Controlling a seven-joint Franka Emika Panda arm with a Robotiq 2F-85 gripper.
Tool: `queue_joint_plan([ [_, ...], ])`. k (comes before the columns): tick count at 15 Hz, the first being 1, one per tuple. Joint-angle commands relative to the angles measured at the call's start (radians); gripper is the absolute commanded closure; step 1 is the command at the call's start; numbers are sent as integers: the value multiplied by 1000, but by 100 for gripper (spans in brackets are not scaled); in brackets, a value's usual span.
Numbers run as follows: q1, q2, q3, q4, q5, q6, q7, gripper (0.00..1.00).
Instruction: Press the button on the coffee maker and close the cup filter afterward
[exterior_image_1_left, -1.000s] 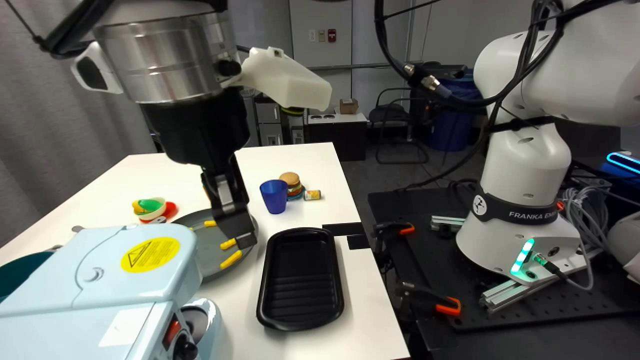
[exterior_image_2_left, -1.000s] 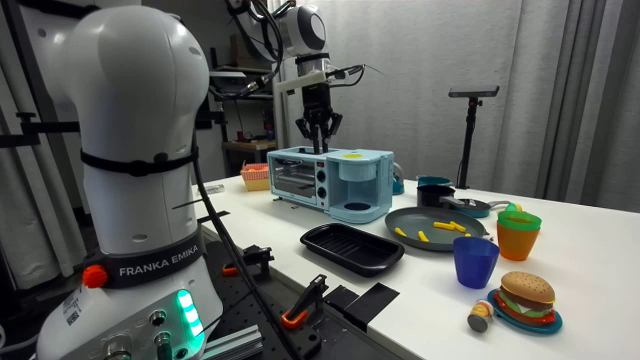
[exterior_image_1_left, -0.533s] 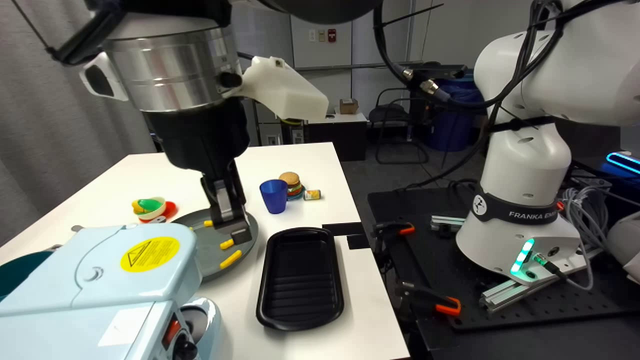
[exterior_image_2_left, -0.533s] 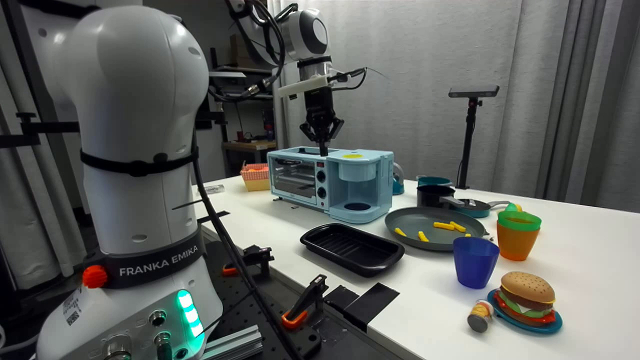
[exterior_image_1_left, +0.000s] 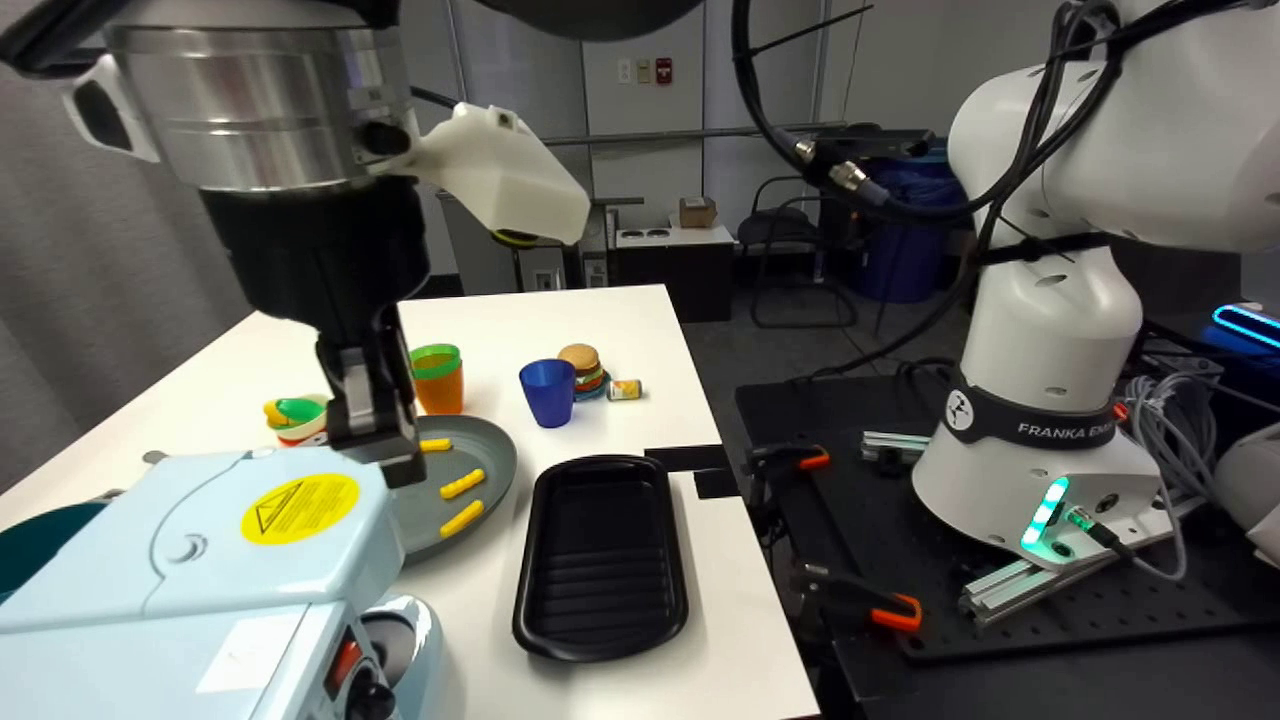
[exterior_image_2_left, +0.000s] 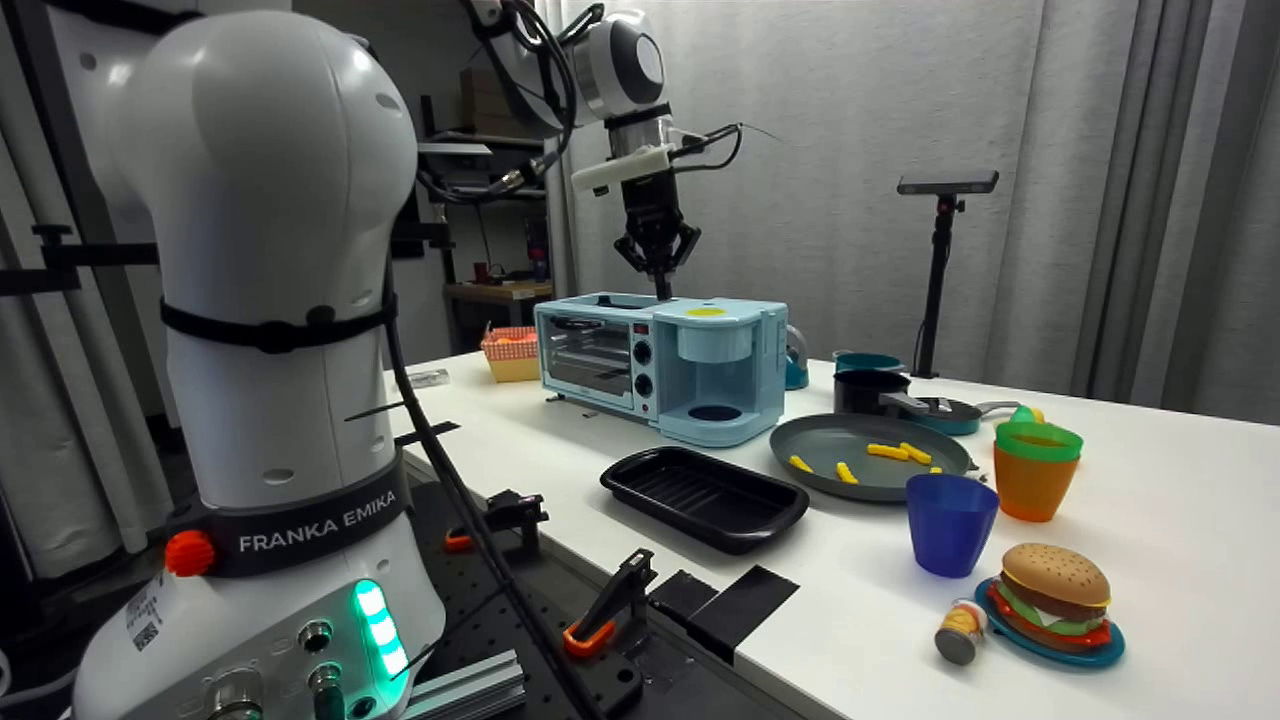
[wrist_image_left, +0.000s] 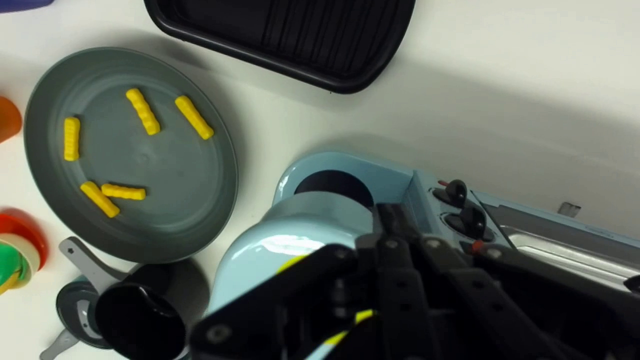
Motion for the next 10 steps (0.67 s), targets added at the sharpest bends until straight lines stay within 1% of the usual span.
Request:
queue_joint_plan([
  [1,-1,73,-3,80,-32,14,8,100],
  [10,11,199,-15,234,-64,9,9,100],
])
